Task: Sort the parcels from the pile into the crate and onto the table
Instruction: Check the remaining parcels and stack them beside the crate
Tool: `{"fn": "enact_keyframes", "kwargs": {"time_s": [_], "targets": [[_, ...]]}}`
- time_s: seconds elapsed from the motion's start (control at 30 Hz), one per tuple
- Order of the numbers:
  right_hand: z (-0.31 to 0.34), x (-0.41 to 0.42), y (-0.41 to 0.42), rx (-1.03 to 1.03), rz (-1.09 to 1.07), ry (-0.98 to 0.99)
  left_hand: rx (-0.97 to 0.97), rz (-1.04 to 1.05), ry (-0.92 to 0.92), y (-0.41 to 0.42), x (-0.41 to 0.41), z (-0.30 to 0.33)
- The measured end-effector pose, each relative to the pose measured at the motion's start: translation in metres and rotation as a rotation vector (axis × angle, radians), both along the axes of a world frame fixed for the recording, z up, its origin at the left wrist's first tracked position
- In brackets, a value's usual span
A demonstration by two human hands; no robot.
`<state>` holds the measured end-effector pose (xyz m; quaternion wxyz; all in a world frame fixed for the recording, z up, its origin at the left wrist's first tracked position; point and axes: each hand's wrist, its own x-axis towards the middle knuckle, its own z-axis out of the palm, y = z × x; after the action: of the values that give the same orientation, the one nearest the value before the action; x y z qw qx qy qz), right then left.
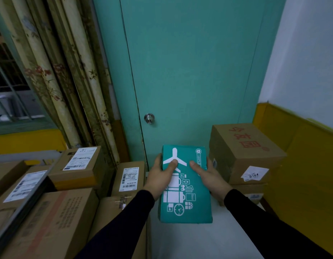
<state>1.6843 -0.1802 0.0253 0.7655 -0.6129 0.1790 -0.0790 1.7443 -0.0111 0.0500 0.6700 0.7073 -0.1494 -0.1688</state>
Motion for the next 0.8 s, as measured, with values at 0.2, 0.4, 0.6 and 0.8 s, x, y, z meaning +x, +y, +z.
{"fn": "enact_keyframes", "kwargs": {"time_s": [0.2, 0.4, 0.6, 0.8], "targets": [[-0.01, -0.003, -0.001, 0.027, 0.0, -0.051, 0.064, -0.029, 0.036, 0.006, 0.003, -0.004], [-0.005, 0.008, 0.0, -0.051, -0.2, -0.136, 0.206, -0.058, -0.081, -0.002, -0.007, -0.001], [0.004, 0.017, -0.003, -0.012, -0.126, -0.053, 0.566, -0.054, -0.091, -0.004, -0.011, -0.004], [0.005, 0.011, -0.005, 0.078, -0.041, 0.017, 0.071, -0.183, 0.275, 0.0, -0.009, 0.011]]}}
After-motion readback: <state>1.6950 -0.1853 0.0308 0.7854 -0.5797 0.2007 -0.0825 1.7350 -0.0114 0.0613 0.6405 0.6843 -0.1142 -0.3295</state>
